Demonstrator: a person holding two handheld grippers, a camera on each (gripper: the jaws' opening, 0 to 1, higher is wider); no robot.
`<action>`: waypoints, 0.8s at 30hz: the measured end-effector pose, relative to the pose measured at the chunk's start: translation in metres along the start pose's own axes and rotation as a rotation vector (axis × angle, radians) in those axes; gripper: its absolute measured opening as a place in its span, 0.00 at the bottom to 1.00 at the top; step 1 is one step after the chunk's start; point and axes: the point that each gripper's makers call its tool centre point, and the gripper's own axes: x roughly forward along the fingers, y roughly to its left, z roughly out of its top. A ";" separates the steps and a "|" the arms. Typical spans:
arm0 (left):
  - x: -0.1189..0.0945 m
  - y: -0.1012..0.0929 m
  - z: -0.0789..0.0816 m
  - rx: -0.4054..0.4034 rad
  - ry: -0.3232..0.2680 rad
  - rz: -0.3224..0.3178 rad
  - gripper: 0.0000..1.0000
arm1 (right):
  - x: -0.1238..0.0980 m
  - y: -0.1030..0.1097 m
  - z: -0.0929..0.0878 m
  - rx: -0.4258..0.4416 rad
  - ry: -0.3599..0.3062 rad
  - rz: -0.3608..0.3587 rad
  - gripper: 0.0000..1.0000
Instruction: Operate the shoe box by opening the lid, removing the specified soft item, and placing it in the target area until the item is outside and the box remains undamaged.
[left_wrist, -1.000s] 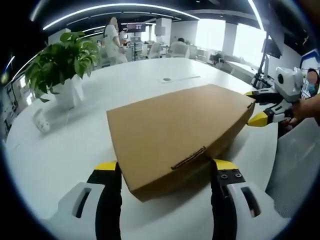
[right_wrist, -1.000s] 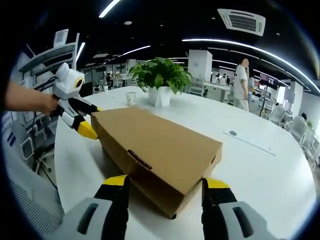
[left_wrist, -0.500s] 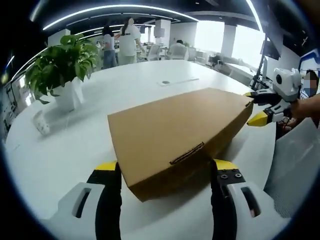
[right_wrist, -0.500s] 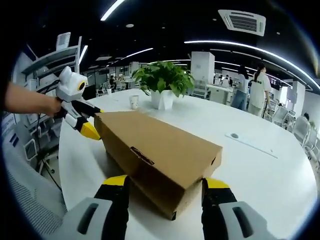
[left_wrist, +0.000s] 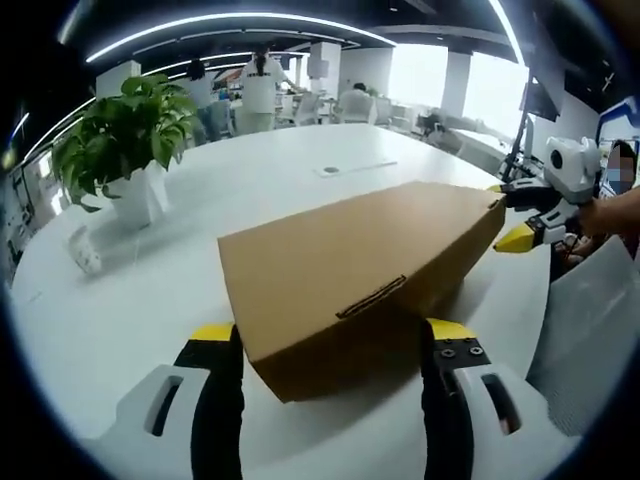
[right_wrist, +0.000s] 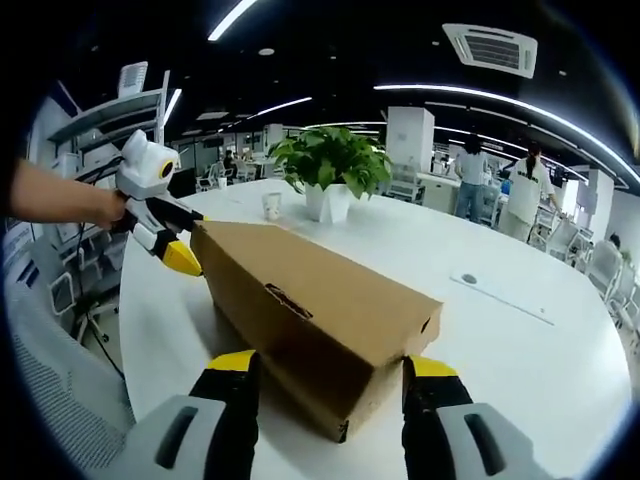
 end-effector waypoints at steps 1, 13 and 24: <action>0.000 0.000 0.000 0.003 0.000 0.000 0.71 | 0.000 0.000 0.001 0.000 -0.002 0.000 0.55; -0.004 0.001 0.006 0.022 -0.001 0.003 0.71 | -0.004 -0.002 0.008 -0.022 -0.006 -0.001 0.53; -0.006 0.003 0.010 0.022 -0.005 0.007 0.68 | -0.007 -0.008 0.015 -0.046 -0.015 -0.009 0.48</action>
